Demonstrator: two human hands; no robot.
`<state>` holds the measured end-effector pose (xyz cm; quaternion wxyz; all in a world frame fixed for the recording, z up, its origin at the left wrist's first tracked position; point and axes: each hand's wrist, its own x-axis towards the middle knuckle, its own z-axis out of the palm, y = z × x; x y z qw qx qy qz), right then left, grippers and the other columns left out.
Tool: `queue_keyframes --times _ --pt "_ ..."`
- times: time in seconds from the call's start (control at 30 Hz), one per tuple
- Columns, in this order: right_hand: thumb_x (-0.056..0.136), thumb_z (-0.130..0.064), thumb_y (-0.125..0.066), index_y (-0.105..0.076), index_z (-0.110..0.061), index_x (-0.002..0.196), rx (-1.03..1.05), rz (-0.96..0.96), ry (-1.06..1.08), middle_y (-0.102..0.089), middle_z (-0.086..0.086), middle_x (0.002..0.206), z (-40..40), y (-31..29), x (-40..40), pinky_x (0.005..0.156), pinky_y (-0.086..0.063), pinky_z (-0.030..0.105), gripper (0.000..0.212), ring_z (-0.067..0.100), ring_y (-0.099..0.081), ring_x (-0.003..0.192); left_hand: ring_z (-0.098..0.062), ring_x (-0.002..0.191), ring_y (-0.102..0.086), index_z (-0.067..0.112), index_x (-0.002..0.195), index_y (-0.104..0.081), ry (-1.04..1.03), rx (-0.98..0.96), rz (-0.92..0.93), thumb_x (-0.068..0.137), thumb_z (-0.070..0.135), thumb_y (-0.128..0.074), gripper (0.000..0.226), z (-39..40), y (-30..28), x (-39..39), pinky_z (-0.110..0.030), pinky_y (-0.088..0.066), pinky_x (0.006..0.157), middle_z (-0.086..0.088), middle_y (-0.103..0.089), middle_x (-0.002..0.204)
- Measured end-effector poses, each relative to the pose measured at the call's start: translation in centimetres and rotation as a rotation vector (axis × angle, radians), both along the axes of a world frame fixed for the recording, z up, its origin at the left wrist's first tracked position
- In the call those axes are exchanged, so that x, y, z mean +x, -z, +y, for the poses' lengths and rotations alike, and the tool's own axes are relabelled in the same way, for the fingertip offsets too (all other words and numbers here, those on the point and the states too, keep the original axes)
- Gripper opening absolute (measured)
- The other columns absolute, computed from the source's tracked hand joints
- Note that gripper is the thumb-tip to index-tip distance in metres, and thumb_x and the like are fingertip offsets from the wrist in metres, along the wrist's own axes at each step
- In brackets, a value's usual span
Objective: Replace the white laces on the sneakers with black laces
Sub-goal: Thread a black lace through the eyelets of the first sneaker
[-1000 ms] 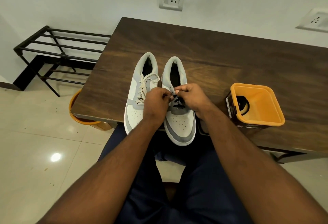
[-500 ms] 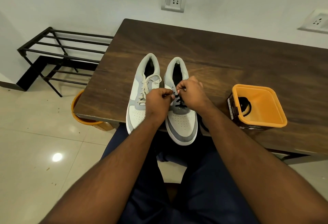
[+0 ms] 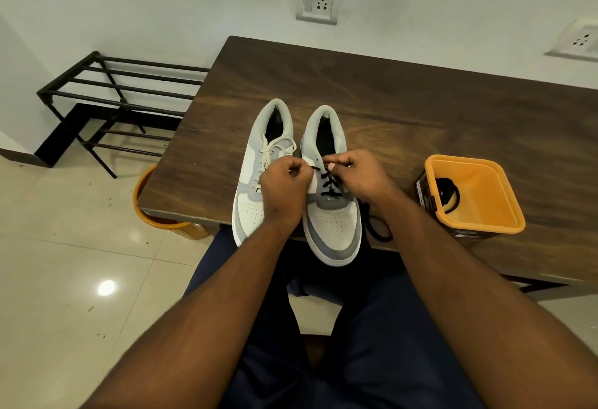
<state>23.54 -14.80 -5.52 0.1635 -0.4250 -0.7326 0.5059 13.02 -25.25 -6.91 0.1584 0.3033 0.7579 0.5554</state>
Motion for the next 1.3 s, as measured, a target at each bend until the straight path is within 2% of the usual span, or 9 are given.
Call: queue_keyframes --times 0.27,0.37,0.47,0.7,0.87,1.0,1.1,1.2,1.3 --pt "0.093 -0.012 -0.058 -0.072 -0.024 0.112 0.280 -0.207 -0.097 -0.073 -0.006 0.102 0.6 -0.7 1.7 0.086 -0.054 0.029 0.026 0.007 -0.067 0.087 -0.011 0.068 -0.060 0.012 0.090 -0.054 -0.646 0.673 -0.605 0.096 0.005 -0.053 0.009 -1.3 -4.2 -5.2 -0.027 -0.056 0.065 -0.006 -0.060 0.082" --pt "0.092 -0.011 -0.058 -0.072 -0.025 0.112 0.354 -0.270 -0.120 -0.072 -0.007 0.106 0.5 -0.6 1.5 0.086 -0.054 0.031 0.027 0.009 -0.066 0.090 -0.010 0.095 -0.055 0.009 0.112 -0.053 -0.672 0.416 -0.252 0.093 0.015 -0.063 0.022 -1.8 -4.0 -4.5 -0.014 -0.049 0.076 -0.006 -0.056 0.112" --pt "0.091 -0.012 -0.059 -0.072 -0.025 0.111 0.356 -0.274 -0.124 -0.072 -0.006 0.106 0.6 -0.4 1.3 0.088 -0.055 0.036 0.027 0.010 -0.067 0.091 -0.013 0.102 -0.056 0.015 0.114 -0.060 -0.231 0.184 0.244 0.092 0.017 -0.064 0.022 -1.5 -2.3 -1.8 -0.025 -0.051 0.085 0.002 -0.056 0.113" --pt "0.086 -0.015 -0.064 -0.073 -0.023 0.107 0.329 -0.249 -0.115 -0.073 -0.005 0.100 0.5 -0.4 1.5 0.085 -0.056 0.040 0.024 0.012 -0.068 0.088 -0.016 0.077 -0.067 0.011 0.095 -0.074 0.224 -0.169 0.090 0.091 0.015 -0.064 0.012 0.2 0.2 0.0 -0.039 -0.058 0.077 -0.002 -0.072 0.084" --pt "0.087 -0.016 -0.067 -0.075 -0.027 0.101 0.276 -0.232 -0.065 -0.070 -0.011 0.087 0.8 -0.2 1.6 0.083 -0.057 0.038 0.020 0.011 -0.068 0.079 -0.012 0.057 -0.063 0.011 0.094 -0.072 -0.345 0.098 -0.272 0.092 0.014 -0.066 0.007 -0.5 -2.5 -4.1 -0.028 -0.054 0.053 -0.003 -0.070 0.081" --pt "0.082 -0.014 -0.071 -0.077 -0.028 0.092 0.246 -0.216 -0.055 -0.073 -0.010 0.080 1.0 0.1 1.5 0.079 -0.058 0.043 0.019 0.014 -0.070 0.076 -0.012 0.096 -0.060 0.011 0.113 -0.065 -0.595 0.149 -0.075 0.091 0.013 -0.064 0.022 -1.8 -3.6 -7.3 -0.021 -0.054 0.084 -0.007 -0.063 0.120" --pt "0.083 -0.008 -0.067 -0.077 -0.026 0.093 0.242 -0.230 -0.062 -0.074 -0.008 0.081 1.0 -0.1 1.4 0.080 -0.058 0.042 0.023 0.015 -0.070 0.079 0.002 0.103 -0.046 0.017 0.127 -0.060 -0.259 0.011 0.290 0.092 0.012 -0.064 0.036 -1.6 -3.6 -3.8 -0.013 -0.041 0.090 0.000 -0.055 0.131" --pt "0.084 -0.004 -0.065 -0.077 -0.023 0.096 0.255 -0.227 -0.073 -0.075 -0.004 0.086 0.9 -0.4 1.5 0.078 -0.059 0.040 0.025 0.016 -0.071 0.078 -0.015 0.090 -0.067 0.018 0.115 -0.067 0.128 -0.064 0.050 0.093 0.012 -0.060 0.024 0.1 -1.6 -0.9 -0.040 -0.057 0.085 0.005 -0.067 0.105" --pt "0.083 -0.002 -0.065 -0.078 -0.021 0.093 0.263 -0.200 -0.077 -0.075 -0.003 0.081 0.8 -0.4 1.7 0.077 -0.058 0.041 0.025 0.017 -0.071 0.074 -0.017 0.078 -0.067 0.013 0.095 -0.073 0.181 -0.191 0.004 0.092 0.018 -0.065 0.010 0.7 -0.2 0.2 -0.037 -0.058 0.077 0.002 -0.070 0.084"
